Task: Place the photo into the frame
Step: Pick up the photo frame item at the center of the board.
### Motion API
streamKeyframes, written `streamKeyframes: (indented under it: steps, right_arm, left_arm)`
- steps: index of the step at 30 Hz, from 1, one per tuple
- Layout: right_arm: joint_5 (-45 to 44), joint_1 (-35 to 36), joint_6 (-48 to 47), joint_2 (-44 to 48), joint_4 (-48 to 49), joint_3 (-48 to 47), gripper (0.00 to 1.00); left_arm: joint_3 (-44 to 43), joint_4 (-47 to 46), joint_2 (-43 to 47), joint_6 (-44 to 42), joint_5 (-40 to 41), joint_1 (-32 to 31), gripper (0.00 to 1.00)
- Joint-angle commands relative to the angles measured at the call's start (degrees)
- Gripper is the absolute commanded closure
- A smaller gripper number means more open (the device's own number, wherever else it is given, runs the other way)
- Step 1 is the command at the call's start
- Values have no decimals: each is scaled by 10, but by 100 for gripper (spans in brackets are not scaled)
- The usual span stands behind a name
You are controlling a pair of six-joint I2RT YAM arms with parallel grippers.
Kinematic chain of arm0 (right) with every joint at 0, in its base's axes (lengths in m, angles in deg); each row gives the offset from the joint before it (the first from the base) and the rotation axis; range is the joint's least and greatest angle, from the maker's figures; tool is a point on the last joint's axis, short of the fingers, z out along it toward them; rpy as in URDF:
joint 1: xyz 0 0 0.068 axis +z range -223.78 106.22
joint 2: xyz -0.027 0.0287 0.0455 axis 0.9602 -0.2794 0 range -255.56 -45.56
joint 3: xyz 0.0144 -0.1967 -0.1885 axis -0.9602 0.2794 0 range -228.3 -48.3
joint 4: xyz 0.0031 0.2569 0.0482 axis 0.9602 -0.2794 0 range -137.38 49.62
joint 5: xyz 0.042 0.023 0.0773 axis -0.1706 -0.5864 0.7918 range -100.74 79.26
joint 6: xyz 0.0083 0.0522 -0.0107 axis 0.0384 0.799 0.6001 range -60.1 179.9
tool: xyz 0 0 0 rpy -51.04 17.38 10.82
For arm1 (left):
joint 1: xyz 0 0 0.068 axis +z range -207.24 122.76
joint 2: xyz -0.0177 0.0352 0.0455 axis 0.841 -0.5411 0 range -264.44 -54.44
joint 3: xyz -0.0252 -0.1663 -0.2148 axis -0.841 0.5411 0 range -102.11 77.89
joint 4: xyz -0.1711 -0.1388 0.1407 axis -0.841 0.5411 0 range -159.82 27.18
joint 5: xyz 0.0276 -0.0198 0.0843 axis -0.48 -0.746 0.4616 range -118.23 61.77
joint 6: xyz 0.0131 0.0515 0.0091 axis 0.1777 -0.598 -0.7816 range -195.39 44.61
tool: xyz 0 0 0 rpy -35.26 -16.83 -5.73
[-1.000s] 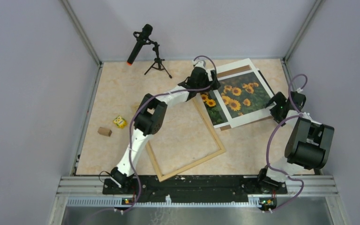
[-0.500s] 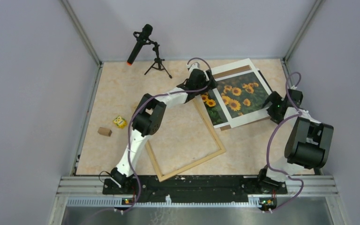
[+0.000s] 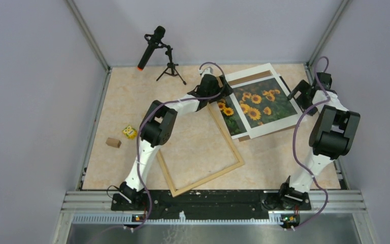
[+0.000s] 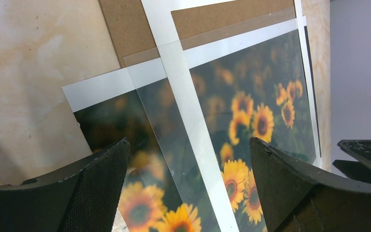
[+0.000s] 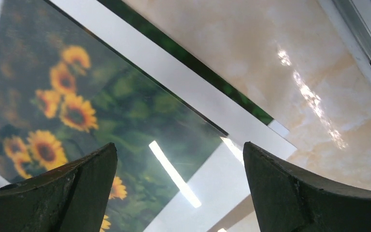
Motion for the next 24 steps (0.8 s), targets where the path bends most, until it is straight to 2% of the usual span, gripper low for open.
streamKeyframes:
  steps: [1,8,14,24]
  right_arm:
    - [-52,-19,2,-5,-47,-9,1]
    - [-72,-63,7,5,-31,54,1]
    - [-45,-64,0,-12,-22,65,1]
    - [86,-35,52,53,46,174,1]
  left_arm:
    - [19,58,-16,-5,-1,10,2]
    - [6,66,-25,-16,-3,11,2]
    - [6,67,-30,-7,-7,11,2]
    - [4,68,-31,-12,-6,11,2]
